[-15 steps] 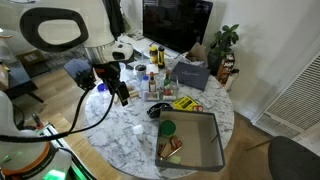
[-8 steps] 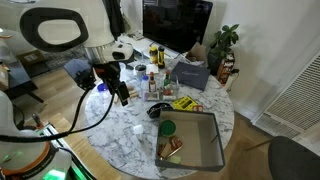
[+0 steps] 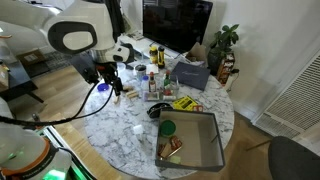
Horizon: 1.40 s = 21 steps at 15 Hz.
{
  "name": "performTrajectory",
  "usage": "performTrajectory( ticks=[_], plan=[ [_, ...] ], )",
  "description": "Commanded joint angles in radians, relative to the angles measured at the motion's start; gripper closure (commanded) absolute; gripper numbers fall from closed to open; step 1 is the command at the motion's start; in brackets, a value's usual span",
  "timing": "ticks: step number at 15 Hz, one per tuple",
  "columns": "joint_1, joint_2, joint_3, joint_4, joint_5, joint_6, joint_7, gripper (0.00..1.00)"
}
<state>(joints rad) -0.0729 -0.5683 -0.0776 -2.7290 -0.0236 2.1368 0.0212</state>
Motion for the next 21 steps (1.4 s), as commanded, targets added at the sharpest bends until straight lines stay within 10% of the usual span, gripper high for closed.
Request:
performTrajectory(
  ticks=[1, 6, 10, 12, 21],
  plan=[
    [0.065, 0.144, 0.05, 0.014, 0.144, 0.123, 0.106, 0.0],
    [0.135, 0.297, 0.128, 0.024, 0.331, 0.336, 0.253, 0.0],
    [0.106, 0.427, 0.244, 0.034, 0.188, 0.543, 0.47, 0.0],
    [0.083, 0.487, 0.283, 0.058, 0.048, 0.54, 0.602, 0.0],
    [0.116, 0.523, 0.246, 0.082, 0.065, 0.545, 0.558, 0.0]
  ],
)
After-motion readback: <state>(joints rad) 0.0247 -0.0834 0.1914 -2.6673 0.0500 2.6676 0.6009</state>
